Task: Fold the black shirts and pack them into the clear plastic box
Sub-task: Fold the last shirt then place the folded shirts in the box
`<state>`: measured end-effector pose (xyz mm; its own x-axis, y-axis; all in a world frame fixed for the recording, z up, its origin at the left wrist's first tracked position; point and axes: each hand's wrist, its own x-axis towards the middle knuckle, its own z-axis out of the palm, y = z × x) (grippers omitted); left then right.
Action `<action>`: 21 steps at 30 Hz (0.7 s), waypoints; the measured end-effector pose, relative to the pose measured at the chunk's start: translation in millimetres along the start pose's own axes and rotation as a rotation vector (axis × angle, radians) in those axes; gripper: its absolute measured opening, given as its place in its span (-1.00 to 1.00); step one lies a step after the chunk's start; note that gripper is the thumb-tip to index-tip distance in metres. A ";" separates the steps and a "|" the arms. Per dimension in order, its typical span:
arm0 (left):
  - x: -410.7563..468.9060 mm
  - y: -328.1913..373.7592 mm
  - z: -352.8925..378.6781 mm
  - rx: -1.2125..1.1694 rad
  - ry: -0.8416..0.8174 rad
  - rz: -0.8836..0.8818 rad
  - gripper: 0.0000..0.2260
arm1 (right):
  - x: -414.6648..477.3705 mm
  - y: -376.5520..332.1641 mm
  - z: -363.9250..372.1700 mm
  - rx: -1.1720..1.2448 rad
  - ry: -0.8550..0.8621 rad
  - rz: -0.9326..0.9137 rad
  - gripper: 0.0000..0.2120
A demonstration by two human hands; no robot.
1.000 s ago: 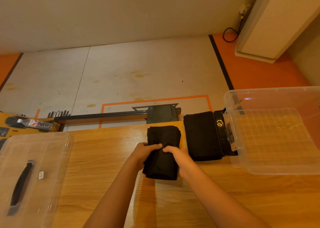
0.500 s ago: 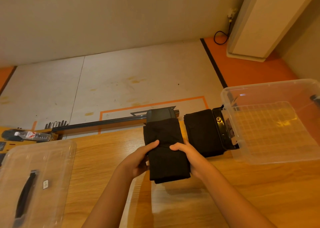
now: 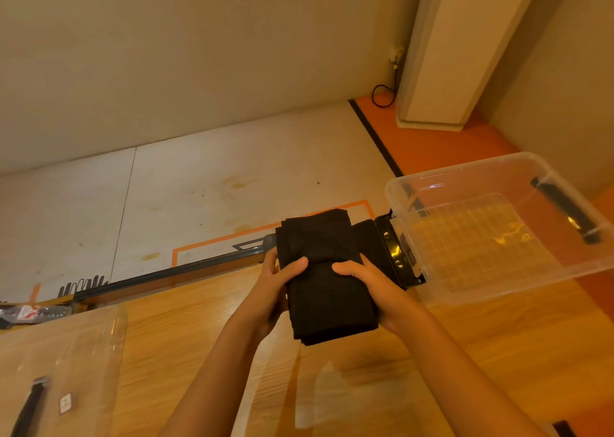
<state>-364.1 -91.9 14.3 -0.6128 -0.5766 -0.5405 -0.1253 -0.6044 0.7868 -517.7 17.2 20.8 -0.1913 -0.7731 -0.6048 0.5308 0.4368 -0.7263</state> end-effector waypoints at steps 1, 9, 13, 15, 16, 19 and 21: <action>-0.2 4.0 4.5 0.010 0.001 0.017 -0.29 | -0.8 -2.0 -2.2 -0.023 0.001 0.003 -0.50; 18.1 22.6 80.1 0.062 0.018 0.100 -0.25 | -23.6 -36.2 -55.7 0.050 0.033 0.015 -0.36; 35.5 24.3 122.1 -0.042 0.018 0.068 -0.28 | -45.6 -47.3 -101.8 0.170 -0.058 -0.015 -0.42; 46.3 23.1 146.6 -0.059 0.042 0.074 -0.30 | -54.1 -53.0 -125.1 0.212 -0.070 -0.036 -0.43; 52.0 22.0 158.6 -0.068 0.048 0.075 -0.29 | -55.6 -55.8 -137.1 0.215 -0.060 -0.050 -0.43; 70.5 16.4 193.8 -0.091 0.038 0.076 -0.22 | -58.5 -66.4 -170.4 0.187 -0.070 -0.097 -0.40; 83.5 11.8 215.7 -0.100 0.032 0.081 -0.22 | -57.8 -73.2 -194.2 0.181 -0.046 -0.107 -0.51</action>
<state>-585.1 -28.6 42.8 -0.5924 -0.6416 -0.4872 0.0031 -0.6065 0.7951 -705.9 119.2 45.5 -0.2192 -0.8327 -0.5085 0.6495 0.2644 -0.7129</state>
